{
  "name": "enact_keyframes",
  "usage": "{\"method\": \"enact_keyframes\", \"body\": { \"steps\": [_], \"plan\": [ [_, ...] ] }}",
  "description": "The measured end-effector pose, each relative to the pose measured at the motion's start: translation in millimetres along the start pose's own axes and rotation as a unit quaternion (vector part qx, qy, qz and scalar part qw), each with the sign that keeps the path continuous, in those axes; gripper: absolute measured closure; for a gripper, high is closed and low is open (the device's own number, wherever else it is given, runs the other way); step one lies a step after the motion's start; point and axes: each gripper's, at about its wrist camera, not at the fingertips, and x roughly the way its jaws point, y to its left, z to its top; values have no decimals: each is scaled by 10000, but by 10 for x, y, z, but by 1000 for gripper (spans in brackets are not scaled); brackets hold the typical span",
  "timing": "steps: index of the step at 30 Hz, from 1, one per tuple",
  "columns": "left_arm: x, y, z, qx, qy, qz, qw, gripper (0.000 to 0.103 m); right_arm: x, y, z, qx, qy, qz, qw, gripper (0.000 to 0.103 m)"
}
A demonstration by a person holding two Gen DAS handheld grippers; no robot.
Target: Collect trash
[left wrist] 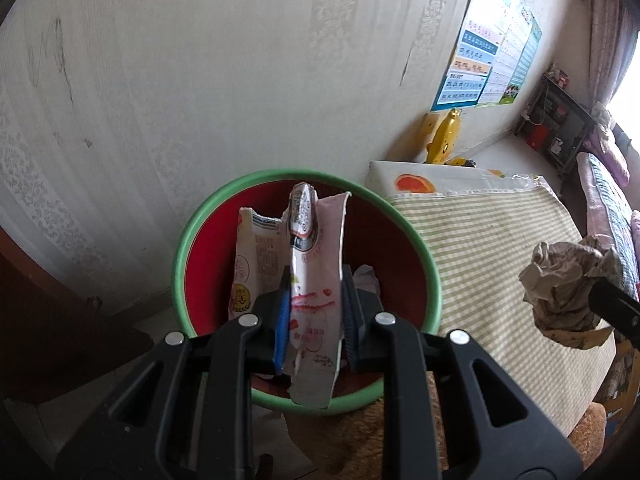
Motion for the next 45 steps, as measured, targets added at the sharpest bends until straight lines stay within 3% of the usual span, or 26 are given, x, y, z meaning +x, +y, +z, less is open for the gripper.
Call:
{"method": "enact_keyframes", "body": {
  "steps": [34,35,36,38,45],
  "plan": [
    [411,441,9,-445,339,295,9980,79,886,452,332,-470,402,274,9977,61],
    [409,450,10,-458,333,321,9979,73,901,462,333,-485,413,296,9975,60],
    [401,460,13,-483,308,357,9977,59,914,468,336,-498,421,311,9974,57],
    [358,493,13,-587,204,373,9974,45,929,467,331,-482,425,366,9973,45],
    [262,491,17,-624,188,370,9972,45,802,345,300,-304,372,369,9982,41]
  ]
}}
